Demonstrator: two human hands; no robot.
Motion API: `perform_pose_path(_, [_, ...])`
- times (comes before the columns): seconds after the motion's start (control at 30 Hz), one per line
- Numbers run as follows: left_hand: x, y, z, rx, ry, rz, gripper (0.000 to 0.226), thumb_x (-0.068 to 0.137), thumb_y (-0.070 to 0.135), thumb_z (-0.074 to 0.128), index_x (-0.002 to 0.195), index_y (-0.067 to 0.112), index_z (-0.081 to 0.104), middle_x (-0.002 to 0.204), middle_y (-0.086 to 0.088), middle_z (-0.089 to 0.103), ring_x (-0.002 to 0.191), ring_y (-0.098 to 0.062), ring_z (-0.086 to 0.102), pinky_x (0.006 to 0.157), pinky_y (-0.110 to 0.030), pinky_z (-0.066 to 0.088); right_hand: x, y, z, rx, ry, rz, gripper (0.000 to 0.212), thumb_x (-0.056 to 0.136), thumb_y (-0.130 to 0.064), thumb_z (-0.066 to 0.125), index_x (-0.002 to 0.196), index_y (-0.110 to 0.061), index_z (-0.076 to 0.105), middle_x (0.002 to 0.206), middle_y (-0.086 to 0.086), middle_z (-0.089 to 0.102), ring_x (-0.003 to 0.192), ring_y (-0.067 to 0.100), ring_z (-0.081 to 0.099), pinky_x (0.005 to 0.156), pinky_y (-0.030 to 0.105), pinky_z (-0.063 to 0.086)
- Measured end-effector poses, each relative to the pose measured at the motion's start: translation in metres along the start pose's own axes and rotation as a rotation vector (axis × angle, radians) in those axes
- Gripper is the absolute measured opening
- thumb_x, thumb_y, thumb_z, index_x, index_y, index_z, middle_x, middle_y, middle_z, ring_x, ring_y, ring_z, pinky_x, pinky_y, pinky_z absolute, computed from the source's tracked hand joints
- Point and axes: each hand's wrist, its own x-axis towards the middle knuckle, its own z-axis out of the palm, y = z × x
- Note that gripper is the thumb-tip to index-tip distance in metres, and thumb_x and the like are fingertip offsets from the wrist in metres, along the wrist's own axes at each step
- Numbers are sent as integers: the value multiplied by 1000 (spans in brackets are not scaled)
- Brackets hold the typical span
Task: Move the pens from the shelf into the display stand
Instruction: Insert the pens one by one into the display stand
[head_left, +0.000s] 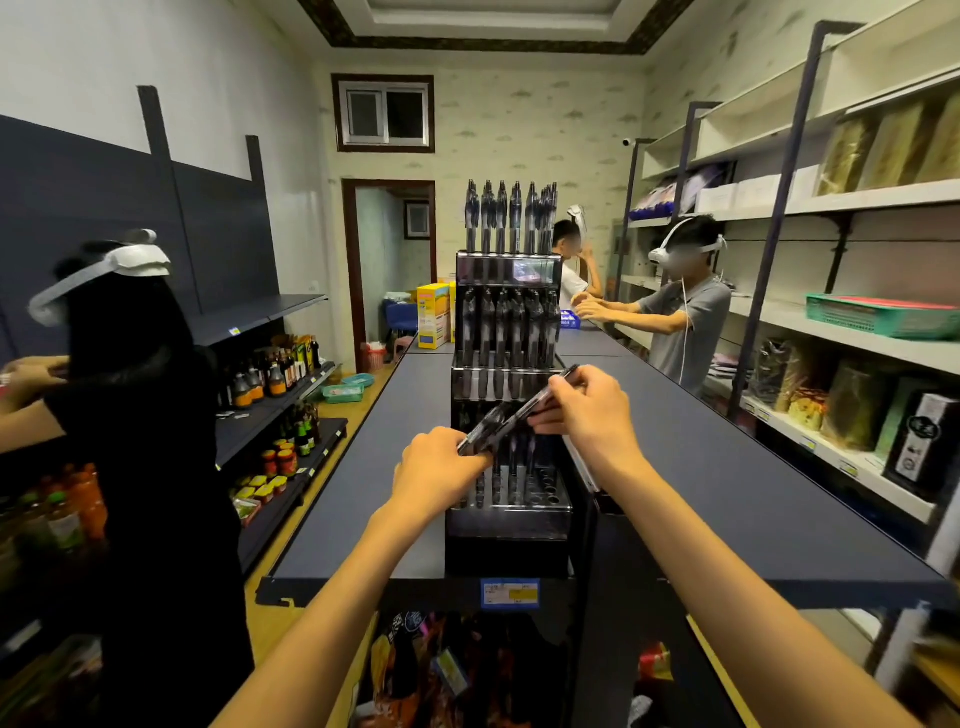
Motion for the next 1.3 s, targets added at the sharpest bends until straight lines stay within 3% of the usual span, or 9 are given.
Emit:
perform_pose_path(0.1, [0,-3,-8,27,45,-21,40,84,35,66,54,18,45,54,3,52,55,-19,50,49,-27,29,11,-2,-11,-185,47,-85,21,102,-17,54,86,-5,58,76,12,73,66,27,75,70,48,63])
perform_pose_path(0.17, [2,-4,-12,24,66,-18,40,84,33,64,55,18,41,52,4,50,54,-19,47,49,-27,27,16,-2,-16,-434,53,-149,22,102,-26,55,90,-8,60,82,8,72,80,31,71,75,44,56])
perform_pose_path(0.27, [2,-5,-16,20,89,17,38,83,30,61,54,19,39,49,6,45,52,-17,43,49,-28,24,15,2,-19,-724,67,-237,23,102,-33,54,104,-12,61,95,11,70,95,37,63,73,36,37])
perform_pose_path(0.37, [3,-5,-17,13,107,39,37,82,28,61,53,20,39,47,7,44,51,-16,44,49,-27,23,13,6,-18,-828,68,-290,24,102,-32,54,111,-11,61,100,17,71,96,41,64,70,37,38])
perform_pose_path(0.67, [2,-9,-18,-25,138,64,40,84,31,59,52,22,38,44,7,41,50,-16,40,49,-28,21,8,15,-14,-934,46,-286,28,97,-40,63,105,-15,73,99,10,74,97,34,67,77,39,52])
perform_pose_path(0.8, [-1,-10,-18,-29,131,71,40,84,32,58,52,22,38,44,8,41,49,-15,39,49,-28,22,4,21,-12,-969,-17,-240,29,94,-43,68,101,-17,77,95,6,73,98,31,65,77,36,49])
perform_pose_path(1.0, [-4,-11,-16,-25,108,51,39,86,33,60,53,22,41,43,10,44,51,-14,40,50,-28,23,0,27,-12,-1192,-75,-239,33,94,-47,67,95,-16,77,97,3,52,108,29,50,85,37,41])
perform_pose_path(1.13, [-6,-10,-15,-29,104,51,35,84,29,60,54,22,43,45,9,44,51,-14,41,50,-28,23,-5,21,-13,-1190,-41,-238,33,92,-48,68,88,-16,77,90,1,49,102,28,49,82,36,41])
perform_pose_path(1.3, [-6,-8,-16,-29,109,55,35,85,30,59,56,21,42,47,7,45,51,-15,40,50,-28,23,-15,9,-6,-1026,41,-393,17,90,-31,67,86,-15,68,87,1,58,92,22,52,75,32,42])
